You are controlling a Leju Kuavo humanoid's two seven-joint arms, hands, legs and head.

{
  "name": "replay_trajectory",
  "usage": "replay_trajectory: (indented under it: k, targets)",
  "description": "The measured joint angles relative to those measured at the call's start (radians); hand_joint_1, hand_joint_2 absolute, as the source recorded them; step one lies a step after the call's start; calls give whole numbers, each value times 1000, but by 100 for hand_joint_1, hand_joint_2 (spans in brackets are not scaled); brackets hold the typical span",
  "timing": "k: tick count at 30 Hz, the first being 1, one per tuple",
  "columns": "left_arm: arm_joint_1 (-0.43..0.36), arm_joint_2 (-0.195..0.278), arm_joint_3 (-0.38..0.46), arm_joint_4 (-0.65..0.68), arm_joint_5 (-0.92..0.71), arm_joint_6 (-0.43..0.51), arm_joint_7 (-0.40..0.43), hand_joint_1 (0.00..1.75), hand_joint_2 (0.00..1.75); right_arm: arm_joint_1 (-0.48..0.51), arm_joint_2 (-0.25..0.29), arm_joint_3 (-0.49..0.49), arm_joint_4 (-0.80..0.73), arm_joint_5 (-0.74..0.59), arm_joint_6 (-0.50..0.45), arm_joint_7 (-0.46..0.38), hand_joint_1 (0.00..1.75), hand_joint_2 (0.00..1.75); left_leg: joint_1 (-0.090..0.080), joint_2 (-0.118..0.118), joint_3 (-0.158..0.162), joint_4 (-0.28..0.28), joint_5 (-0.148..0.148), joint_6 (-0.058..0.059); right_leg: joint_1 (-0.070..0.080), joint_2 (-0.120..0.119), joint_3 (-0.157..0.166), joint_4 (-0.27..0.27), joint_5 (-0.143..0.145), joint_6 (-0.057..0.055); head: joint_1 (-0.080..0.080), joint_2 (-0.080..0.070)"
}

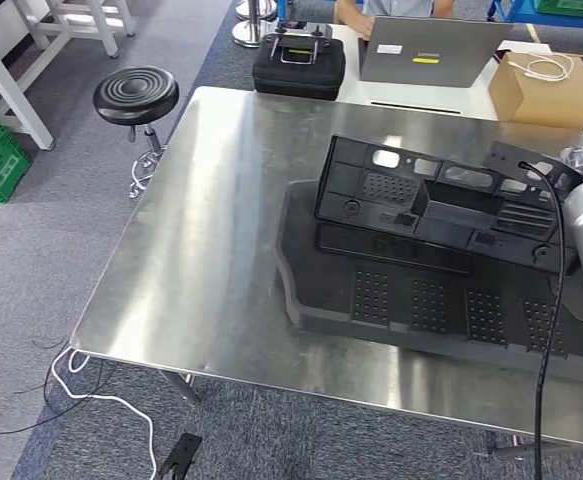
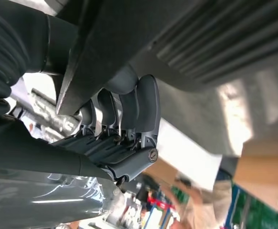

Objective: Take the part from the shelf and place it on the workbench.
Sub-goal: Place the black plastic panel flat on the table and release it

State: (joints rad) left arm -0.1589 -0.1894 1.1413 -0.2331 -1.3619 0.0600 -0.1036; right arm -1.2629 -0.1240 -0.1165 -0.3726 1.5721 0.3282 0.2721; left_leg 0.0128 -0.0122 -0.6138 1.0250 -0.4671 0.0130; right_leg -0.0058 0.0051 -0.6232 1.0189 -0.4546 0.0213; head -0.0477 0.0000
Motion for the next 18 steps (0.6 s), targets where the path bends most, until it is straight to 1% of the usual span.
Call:
replay_trajectory:
  k: [2,3,4,5,6,7,8,9,10,11,12,13,14,16,17,18]
  targets:
    - [1,0,0,0,0,-1,1,0,175,-9,1,0,13,-1,13,1,175,175,0,1,0,2,-6,-9,-3,-2,3,-6,0,-13,-1,0]
    - [0,0,0,0,0,-1,1,0,175,-13,2,0,18,-1,19,1,175,175,-1,1,-6,17,-19,-13,-5,-3,6,-9,2,-20,-1,0]
    - [0,1,0,0,0,-1,1,0,175,-17,4,0,23,-1,24,1,175,175,-1,2,-21,53,-42,-16,-8,-5,8,-13,3,-26,-2,0]
    - [-1,1,0,0,0,-1,1,0,175,-20,6,0,28,-1,28,1,175,175,-1,3,-45,109,-72,-18,-8,-6,9,-14,3,-30,-2,0]
    - [0,1,0,0,0,-1,1,0,175,-21,7,0,32,-1,30,1,175,175,-1,3,-78,180,-103,-19,-7,-6,9,-14,3,-33,-2,0]
    - [0,1,0,0,0,-2,0,0,175,-22,9,0,36,-1,31,1,175,175,-1,3,-108,243,-124,-20,-6,-6,10,-13,2,-34,-2,0]
    - [1,1,0,0,0,-2,-1,0,175,-23,10,0,40,-1,32,1,175,175,-1,3,-126,280,-130,-20,-5,-5,11,-13,2,-35,-2,0]
    - [1,1,0,0,0,-2,-3,0,175,-24,10,0,43,-1,32,1,175,175,-1,3,-127,279,-116,-19,-4,-4,12,-12,1,-35,-2,0]
    - [1,1,0,0,0,-1,-5,0,175,-25,10,0,45,-1,33,1,175,175,-1,3,-109,236,-85,-16,-3,-3,14,-12,0,-34,-2,0]
    - [0,1,0,0,0,1,-7,0,175,-27,10,0,47,0,34,1,175,175,-1,3,-78,166,-46,-12,-3,-2,16,-11,-2,-33,-2,0]
    - [-1,1,0,0,-1,4,-9,0,175,-29,10,0,49,0,35,1,175,175,-2,3,-47,98,-15,-8,0,-1,16,-9,-4,-31,-2,0]
    - [-2,1,0,0,-1,6,-10,0,175,-30,10,0,51,1,35,1,175,175,-4,3,-24,45,4,-5,1,0,14,-7,-5,-27,-2,0]
    - [-2,1,0,0,-1,7,-10,0,175,-31,10,0,53,1,35,1,175,175,-5,3,-12,14,10,-3,2,1,12,-5,-5,-23,-1,0]
    - [-2,2,0,0,0,5,-11,0,175,-33,10,-1,55,1,38,0,175,175,-7,2,-9,2,7,1,2,2,8,-6,-3,-14,-1,0]
    - [-2,2,0,0,0,4,-11,0,175,-35,10,-1,55,1,41,0,175,175,-6,2,-9,1,9,4,1,1,7,-4,-6,-8,-1,0]
    - [-2,2,0,0,1,3,-13,0,175,-37,10,0,56,1,45,1,175,175,-4,3,-8,-2,12,8,0,1,3,7,-17,-3,0,0]
